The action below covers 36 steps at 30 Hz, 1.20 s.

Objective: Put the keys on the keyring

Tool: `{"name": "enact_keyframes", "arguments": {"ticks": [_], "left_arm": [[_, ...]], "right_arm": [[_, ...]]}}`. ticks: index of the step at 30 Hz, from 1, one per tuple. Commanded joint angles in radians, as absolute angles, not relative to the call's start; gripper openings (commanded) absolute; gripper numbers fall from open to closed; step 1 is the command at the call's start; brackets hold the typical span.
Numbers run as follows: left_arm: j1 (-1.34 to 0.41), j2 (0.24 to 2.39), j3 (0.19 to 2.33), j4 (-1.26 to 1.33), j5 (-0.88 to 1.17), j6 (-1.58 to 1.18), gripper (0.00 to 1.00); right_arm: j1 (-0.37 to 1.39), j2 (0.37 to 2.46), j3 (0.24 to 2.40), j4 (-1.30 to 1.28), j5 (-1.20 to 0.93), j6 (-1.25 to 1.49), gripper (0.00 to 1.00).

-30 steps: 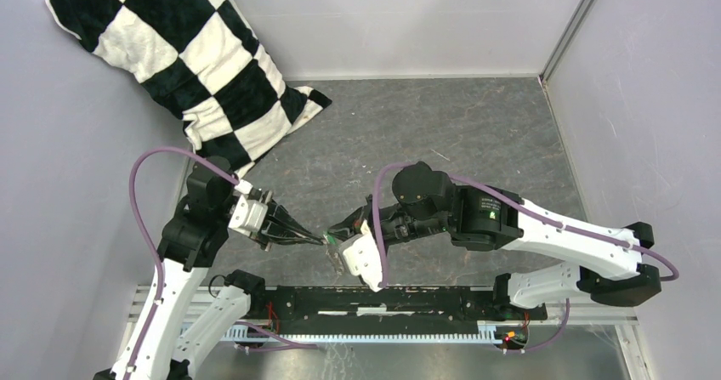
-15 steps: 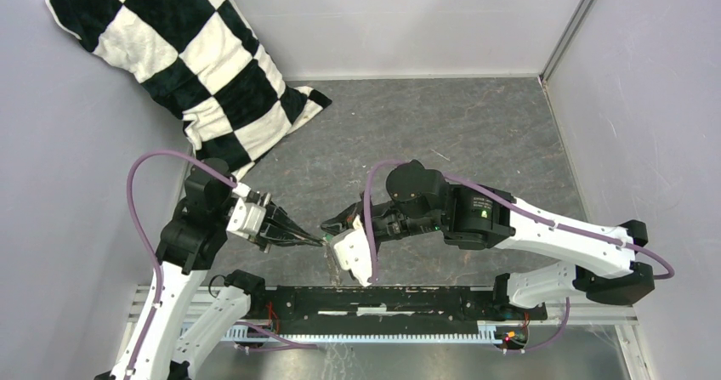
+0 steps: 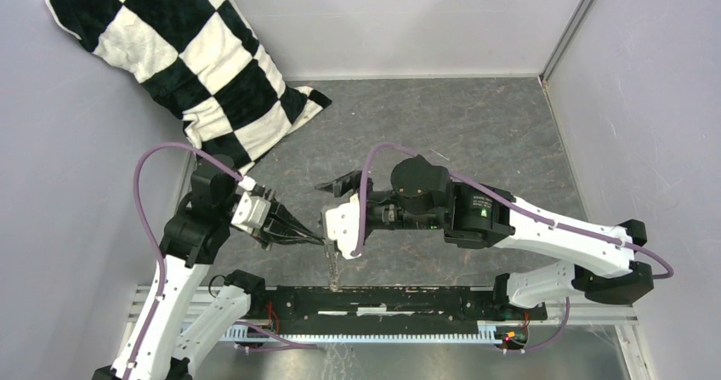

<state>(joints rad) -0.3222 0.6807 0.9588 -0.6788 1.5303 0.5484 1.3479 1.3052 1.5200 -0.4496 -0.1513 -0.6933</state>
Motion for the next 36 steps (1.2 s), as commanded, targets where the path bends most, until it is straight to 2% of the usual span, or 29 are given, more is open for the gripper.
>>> {"name": "enact_keyframes", "arguments": {"ticks": [1, 5, 9, 11, 13, 15, 17, 23, 26, 32, 36], "left_arm": [[-0.324, 0.714, 0.999, -0.745, 1.632, 0.607, 0.02], [-0.324, 0.737, 1.013, -0.806, 1.633, 0.662, 0.02], [-0.321, 0.754, 1.033, -0.837, 1.633, 0.706, 0.02], [-0.318, 0.756, 1.034, -0.84, 1.634, 0.705, 0.02], [-0.317, 0.754, 1.03, -0.839, 1.633, 0.703, 0.02], [-0.316, 0.749, 1.024, -0.836, 1.633, 0.704, 0.02], [-0.313, 0.742, 1.019, -0.814, 1.627, 0.688, 0.02], [-0.311, 0.743, 1.032, -0.811, 1.633, 0.679, 0.02], [-0.311, 0.738, 1.035, -0.785, 1.613, 0.645, 0.02], [-0.31, 0.668, 1.004, -0.701, 1.443, 0.628, 0.02], [-0.31, 0.675, 1.007, -0.713, 1.36, 0.647, 0.02]], "right_arm": [[1.336, 1.227, 1.542, -0.354, 0.056, -0.581, 0.69], [1.321, 1.133, 1.466, -0.342, 0.096, -0.502, 0.71], [1.319, 1.035, 1.353, -0.319, 0.043, -0.398, 0.61], [1.319, 0.998, 1.293, -0.302, 0.004, -0.334, 0.59], [1.319, 0.97, 1.221, -0.272, -0.032, -0.285, 0.62], [1.318, 0.964, 1.163, -0.266, 0.035, -0.249, 0.7], [1.307, 0.973, 1.124, -0.262, 0.063, -0.244, 0.7], [1.267, 0.969, 1.018, -0.186, -0.032, -0.271, 0.73], [1.191, 0.95, 0.889, -0.159, 0.018, -0.234, 0.73], [1.082, 0.896, 0.535, 0.168, -0.013, -0.069, 0.79], [1.081, 0.97, 0.309, 0.507, -0.021, 0.042, 0.8]]}}
